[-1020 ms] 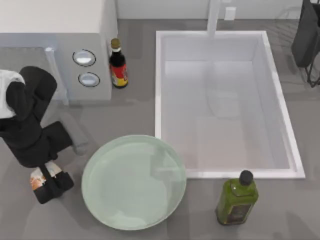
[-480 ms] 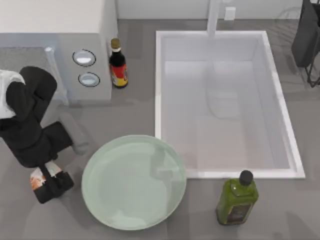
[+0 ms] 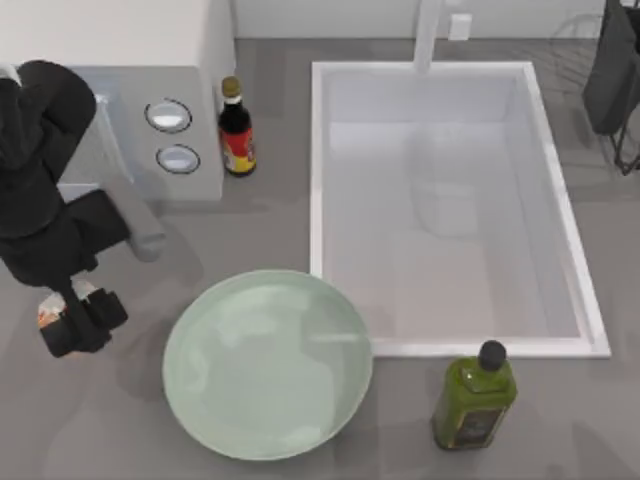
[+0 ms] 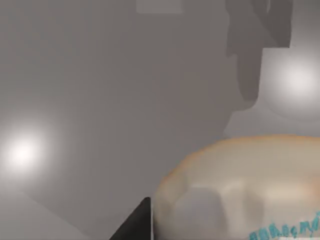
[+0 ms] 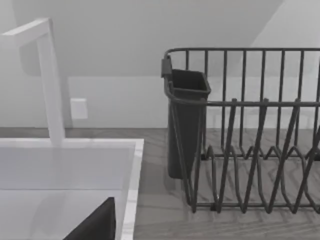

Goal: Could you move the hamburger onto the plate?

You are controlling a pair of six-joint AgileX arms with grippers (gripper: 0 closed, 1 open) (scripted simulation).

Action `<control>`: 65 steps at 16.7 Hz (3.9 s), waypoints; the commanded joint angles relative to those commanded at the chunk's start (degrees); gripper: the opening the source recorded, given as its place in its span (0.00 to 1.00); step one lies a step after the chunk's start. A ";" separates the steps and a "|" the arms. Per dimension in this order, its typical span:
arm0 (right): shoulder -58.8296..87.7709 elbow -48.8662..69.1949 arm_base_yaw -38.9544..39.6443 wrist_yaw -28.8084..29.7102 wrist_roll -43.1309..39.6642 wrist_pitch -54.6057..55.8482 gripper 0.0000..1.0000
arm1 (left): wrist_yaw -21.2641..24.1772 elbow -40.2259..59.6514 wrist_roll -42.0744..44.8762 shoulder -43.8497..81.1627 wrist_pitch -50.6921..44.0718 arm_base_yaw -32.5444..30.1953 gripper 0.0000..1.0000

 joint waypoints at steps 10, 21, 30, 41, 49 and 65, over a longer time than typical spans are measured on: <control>0.00 0.00 0.00 0.00 0.00 0.00 1.00 | -0.02 4.10 0.47 -2.77 -6.69 -0.27 0.00; 0.00 0.00 0.00 0.00 0.00 0.00 1.00 | -0.06 11.08 41.59 5.29 -8.40 -11.96 0.00; 0.00 0.00 0.00 0.00 0.00 0.00 1.00 | 0.08 15.99 85.18 11.07 -8.27 -24.27 0.00; 0.00 0.00 0.00 0.00 0.00 0.00 1.00 | 0.01 16.71 96.20 11.39 -7.16 -27.36 0.00; 0.00 0.00 0.00 0.00 0.00 0.00 1.00 | 0.00 10.61 96.23 14.66 2.25 -27.56 0.00; 0.00 0.00 0.00 0.00 0.00 0.00 1.00 | 0.00 10.61 96.23 14.66 2.25 -27.56 0.98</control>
